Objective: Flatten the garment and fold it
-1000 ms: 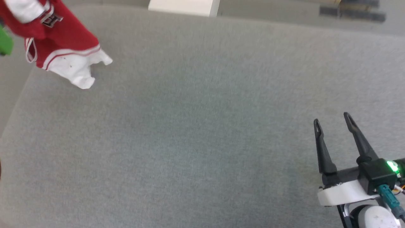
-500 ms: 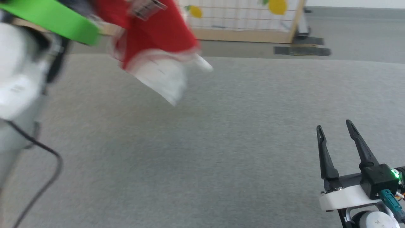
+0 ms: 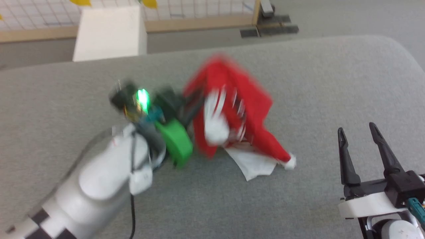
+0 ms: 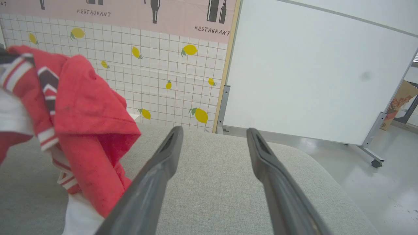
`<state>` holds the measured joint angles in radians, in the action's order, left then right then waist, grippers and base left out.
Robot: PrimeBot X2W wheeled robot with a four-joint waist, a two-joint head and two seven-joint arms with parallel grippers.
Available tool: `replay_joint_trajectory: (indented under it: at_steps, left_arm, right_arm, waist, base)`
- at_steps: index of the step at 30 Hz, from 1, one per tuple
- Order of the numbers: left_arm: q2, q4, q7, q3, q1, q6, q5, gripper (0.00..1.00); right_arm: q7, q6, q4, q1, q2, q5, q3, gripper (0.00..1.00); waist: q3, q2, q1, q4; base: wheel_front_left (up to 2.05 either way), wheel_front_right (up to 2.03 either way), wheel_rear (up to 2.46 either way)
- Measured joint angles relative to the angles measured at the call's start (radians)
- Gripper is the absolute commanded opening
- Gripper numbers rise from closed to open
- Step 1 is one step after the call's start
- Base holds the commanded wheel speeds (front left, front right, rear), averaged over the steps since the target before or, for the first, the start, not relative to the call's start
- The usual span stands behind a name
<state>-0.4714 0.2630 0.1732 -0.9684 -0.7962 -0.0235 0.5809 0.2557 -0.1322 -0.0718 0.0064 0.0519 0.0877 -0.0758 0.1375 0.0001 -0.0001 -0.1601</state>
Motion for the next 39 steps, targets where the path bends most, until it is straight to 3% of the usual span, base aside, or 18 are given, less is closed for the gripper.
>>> replay_joint_trajectory:
  at_steps: [6, 8, 16, 23, 26, 32, 35, 39]
  left_arm:
    - [0.005, 0.221, -0.095, -0.166, 0.073, -0.076, -0.044, 0.00]
    - [0.012, 0.264, -0.093, -0.195, 0.074, -0.084, -0.056, 1.00]
    - [0.082, 0.349, 0.030, -0.178, 0.066, -0.089, -0.049, 1.00]
    - [0.080, 0.267, 0.079, -0.062, 0.094, -0.030, 0.009, 1.00]
    - [0.048, 0.184, 0.081, 0.006, 0.143, 0.013, 0.030, 1.00]
    - [-0.010, -0.023, 0.084, 0.207, 0.340, 0.138, 0.095, 1.00]
    - [-0.007, -0.127, 0.084, 0.311, 0.491, 0.208, 0.106, 1.00]
    - [0.034, -0.209, 0.084, 0.405, 0.667, 0.255, 0.085, 1.00]
  right_arm:
    - [0.000, 0.000, 0.006, -0.013, 0.000, -0.010, 0.012, 1.00]
    - [0.000, 0.000, 0.013, -0.017, 0.000, -0.010, 0.015, 1.00]
    - [0.000, 0.000, 0.046, -0.022, -0.001, 0.002, 0.014, 1.00]
    - [0.000, 0.000, 0.072, 0.011, 0.000, 0.012, 0.002, 1.00]
    - [0.000, 0.000, 0.078, 0.037, 0.000, 0.012, -0.013, 1.00]
    - [-0.015, 0.000, 0.078, 0.082, 0.000, 0.011, -0.015, 1.00]
    - [-0.026, 0.000, 0.077, 0.101, -0.001, 0.008, -0.010, 1.00]
    - [-0.036, 0.000, 0.082, 0.128, 0.000, -0.002, -0.001, 1.00]
  waist:
    - [0.074, 0.0000, 0.0000, -0.025]
    - [0.093, -0.0001, 0.0000, -0.028]
    - [0.100, 0.0000, 0.0000, 0.006]
    - [0.020, 0.0000, 0.0000, 0.047]
    - [-0.027, 0.0000, 0.0000, 0.076]
    - [-0.110, 0.0000, 0.0000, 0.139]
    - [-0.147, 0.0000, 0.0000, 0.167]
    - [-0.185, 0.0000, 0.0000, 0.193]
  base:
    - [0.00, 0.00, 0.00]
    - [0.00, 0.00, 0.00]
    - [0.00, 0.00, 0.00]
    - [0.00, 0.00, 0.00]
    - [0.00, 0.00, 0.00]
    - [0.00, 0.00, 0.00]
    - [0.00, 0.00, 0.00]
    - [0.00, 0.00, 0.00]
